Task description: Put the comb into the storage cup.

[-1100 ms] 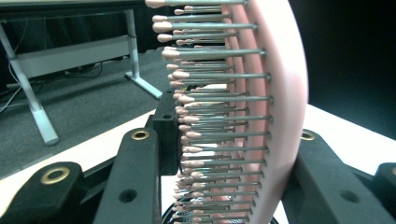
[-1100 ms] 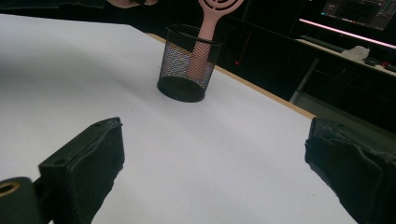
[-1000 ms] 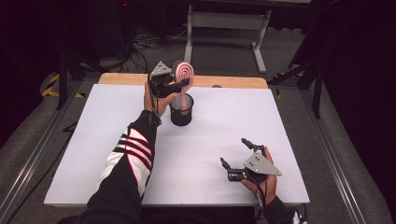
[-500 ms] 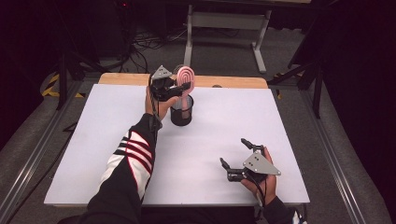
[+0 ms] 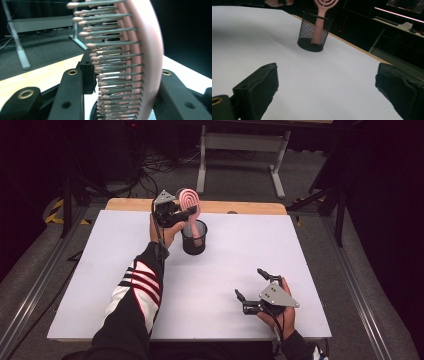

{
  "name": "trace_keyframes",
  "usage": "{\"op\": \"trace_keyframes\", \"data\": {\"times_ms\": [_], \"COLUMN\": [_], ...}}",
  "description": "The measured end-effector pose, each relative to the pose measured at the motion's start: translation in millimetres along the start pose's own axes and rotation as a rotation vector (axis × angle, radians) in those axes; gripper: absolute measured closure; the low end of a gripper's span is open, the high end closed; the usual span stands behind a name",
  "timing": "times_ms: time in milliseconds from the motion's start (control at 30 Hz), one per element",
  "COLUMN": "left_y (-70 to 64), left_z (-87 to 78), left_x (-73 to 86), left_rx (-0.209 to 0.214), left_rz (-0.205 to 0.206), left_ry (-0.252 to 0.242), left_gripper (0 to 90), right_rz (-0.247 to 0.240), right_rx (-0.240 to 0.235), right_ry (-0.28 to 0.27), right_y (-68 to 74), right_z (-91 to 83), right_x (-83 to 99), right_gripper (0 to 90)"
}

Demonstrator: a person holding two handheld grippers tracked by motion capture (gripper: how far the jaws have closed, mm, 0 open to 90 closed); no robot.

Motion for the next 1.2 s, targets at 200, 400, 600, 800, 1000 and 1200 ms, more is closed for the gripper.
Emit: {"op": "trace_keyframes", "data": {"times_ms": [200,400,600,800,1000,1200], "left_y": [10.6,17.1,21.7,23.9,21.6,18.9], "left_z": [-4.9,-9.2,-13.9,-15.6,-13.8,-12.3], "left_x": [3.8,8.1,14.1,20.3,20.9,20.8], "left_rx": [-0.03,-0.048,-0.05,-0.045,-0.077,-0.084], "left_rz": [-0.022,-0.038,-0.037,-0.021,0.021,0.037], "left_ry": [0.009,0.019,0.028,0.034,0.057,0.068], "left_gripper": [54.7,52.6,52.9,50.4,45.3,35.2], "right_rz": [0.0,-0.006,-0.014,-0.009,-0.008,-0.002], "right_rx": [0.007,0.024,0.027,0.033,0.031,0.031], "right_ry": [0.001,-0.012,-0.015,-0.02,-0.012,-0.014], "right_y": [0.4,0.4,1.4,-0.1,-0.9,-2.6], "right_z": [0.3,-1.0,-1.8,-2.1,-1.4,-2.1], "right_x": [-0.5,-1.9,-2.8,-2.9,-1.9,-1.4], "right_gripper": [5.6,6.0,6.1,6.4,6.4,6.4]}}
Point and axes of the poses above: each handheld gripper's, and its own axes: z roughly forward along the jaws, x roughly out of its underside, y roughly to its left, the point moved 3 cm from there along z, roughly forward along the jaws, and after that the axes turned 2 degrees about x, right-handed, at the moved point
